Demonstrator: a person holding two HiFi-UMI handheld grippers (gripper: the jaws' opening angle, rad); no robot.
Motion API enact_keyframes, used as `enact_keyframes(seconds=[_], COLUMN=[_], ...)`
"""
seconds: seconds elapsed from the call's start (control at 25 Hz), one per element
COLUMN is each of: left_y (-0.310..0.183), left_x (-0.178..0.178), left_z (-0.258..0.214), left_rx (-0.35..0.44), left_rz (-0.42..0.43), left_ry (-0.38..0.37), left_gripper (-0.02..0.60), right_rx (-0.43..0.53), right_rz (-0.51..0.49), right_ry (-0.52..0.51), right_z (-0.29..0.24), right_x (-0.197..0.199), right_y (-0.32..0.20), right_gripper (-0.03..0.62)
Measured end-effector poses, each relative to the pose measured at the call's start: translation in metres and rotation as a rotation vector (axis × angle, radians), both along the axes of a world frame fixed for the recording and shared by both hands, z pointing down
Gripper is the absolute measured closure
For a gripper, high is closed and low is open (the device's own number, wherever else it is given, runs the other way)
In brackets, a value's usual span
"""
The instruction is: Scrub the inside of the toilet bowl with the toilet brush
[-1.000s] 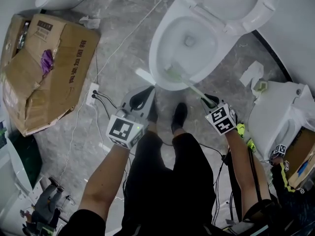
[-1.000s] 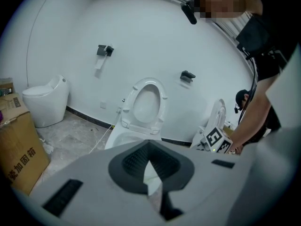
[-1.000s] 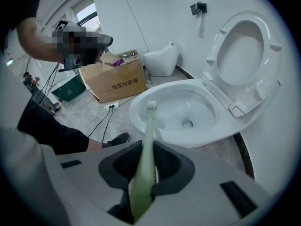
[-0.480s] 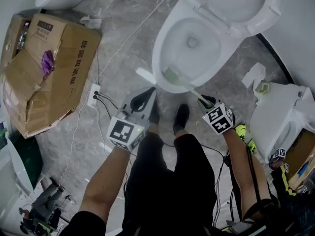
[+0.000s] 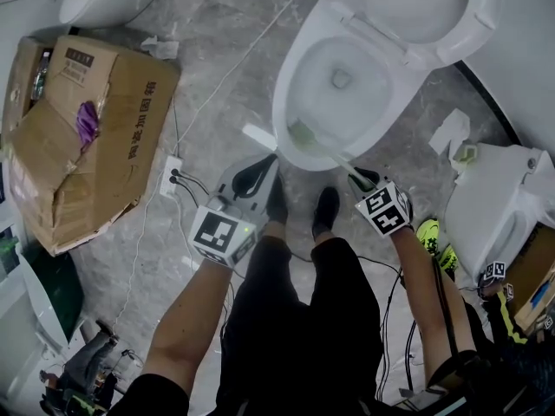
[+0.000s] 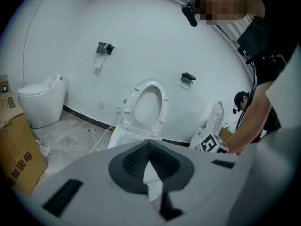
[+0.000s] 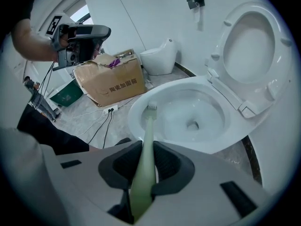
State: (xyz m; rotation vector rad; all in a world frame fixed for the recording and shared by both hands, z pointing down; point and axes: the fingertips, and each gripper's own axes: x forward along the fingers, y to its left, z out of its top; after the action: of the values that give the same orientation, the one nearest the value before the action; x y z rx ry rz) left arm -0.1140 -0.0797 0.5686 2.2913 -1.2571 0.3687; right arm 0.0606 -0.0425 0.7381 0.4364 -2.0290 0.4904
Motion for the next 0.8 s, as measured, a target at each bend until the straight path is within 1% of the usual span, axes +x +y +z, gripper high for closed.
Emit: enact_keyframes(seconds=[0.12,0.28,0.56,0.8], left_y=[-0.006,-0.016,-0.033,-0.039], left_x=[0.002,-0.005,-0.017,-0.010], left_z=[-0.005,-0.009,-0.006,-0.006], left_rx=[0.021,0.046,0.033,0.031], left_rz=[0.043,0.066,0.060,0.098], left_ry=[-0.013,-0.029,-0.028,-0.028], left_gripper=[0.581,0.581,0.581,0.581], right_rx=[-0.002,0.007,0.001,-0.015], right_rz=[0.028,0.054,0.088,0.131], right_ry=[-0.002,-0.002,0.010,0.001], right_z=[0.002,0.003,0.003,0.004], right_x=[-0.004,-0.009,-0.015,-0.019], right_y=[-0.006,-0.016,-0.028,-0.041], right_gripper=[0.513,0.513,0.513,0.513])
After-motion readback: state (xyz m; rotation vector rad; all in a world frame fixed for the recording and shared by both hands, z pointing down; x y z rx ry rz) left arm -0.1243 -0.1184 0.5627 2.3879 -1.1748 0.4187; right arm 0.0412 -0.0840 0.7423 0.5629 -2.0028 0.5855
